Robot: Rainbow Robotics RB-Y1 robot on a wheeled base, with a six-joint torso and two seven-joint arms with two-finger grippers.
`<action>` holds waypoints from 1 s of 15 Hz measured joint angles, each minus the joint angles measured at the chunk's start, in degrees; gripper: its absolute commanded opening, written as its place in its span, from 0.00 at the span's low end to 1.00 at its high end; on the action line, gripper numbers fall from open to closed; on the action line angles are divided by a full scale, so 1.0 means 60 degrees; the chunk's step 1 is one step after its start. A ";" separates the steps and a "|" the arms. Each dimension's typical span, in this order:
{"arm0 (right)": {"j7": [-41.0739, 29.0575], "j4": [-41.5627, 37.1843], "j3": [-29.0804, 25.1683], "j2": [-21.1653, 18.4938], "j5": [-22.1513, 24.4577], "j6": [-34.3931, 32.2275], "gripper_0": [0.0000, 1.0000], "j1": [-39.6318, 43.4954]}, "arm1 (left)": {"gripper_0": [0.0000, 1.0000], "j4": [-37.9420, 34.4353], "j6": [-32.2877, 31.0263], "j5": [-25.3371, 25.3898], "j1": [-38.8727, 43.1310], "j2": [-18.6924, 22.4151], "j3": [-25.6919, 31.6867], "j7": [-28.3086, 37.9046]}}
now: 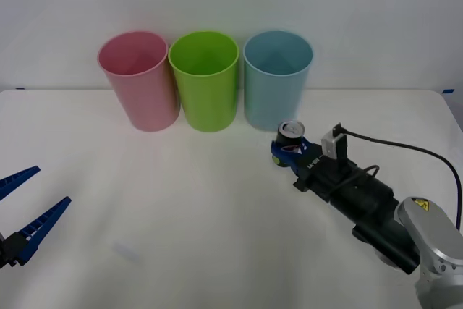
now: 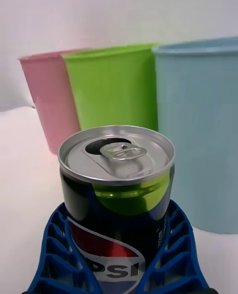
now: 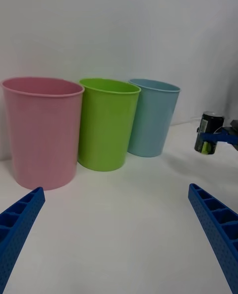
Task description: Grasp the object on the table and drop it into the matching bin: aluminum can to the light blue bin, PET bottle to the pink bin.
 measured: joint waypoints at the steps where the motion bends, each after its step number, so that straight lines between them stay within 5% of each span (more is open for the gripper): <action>1: -0.0435 -0.0445 0.0007 -0.0169 0.0000 0.0028 0.00 0.0156 | 1.00 0.0000 0.0000 0.0000 0.0000 0.0000 0.0000 0.0000; 9: -0.3603 -0.3106 -0.0294 -0.1384 -0.0006 0.0555 0.00 0.0278 | 1.00 0.0000 0.0000 0.0000 0.0000 0.0000 0.0000 0.0000; 15: -0.4890 -0.2978 -0.0423 -0.2021 0.0003 0.1190 0.00 -0.1326 | 1.00 0.0000 0.0000 0.0000 0.0000 0.0000 0.0000 0.0000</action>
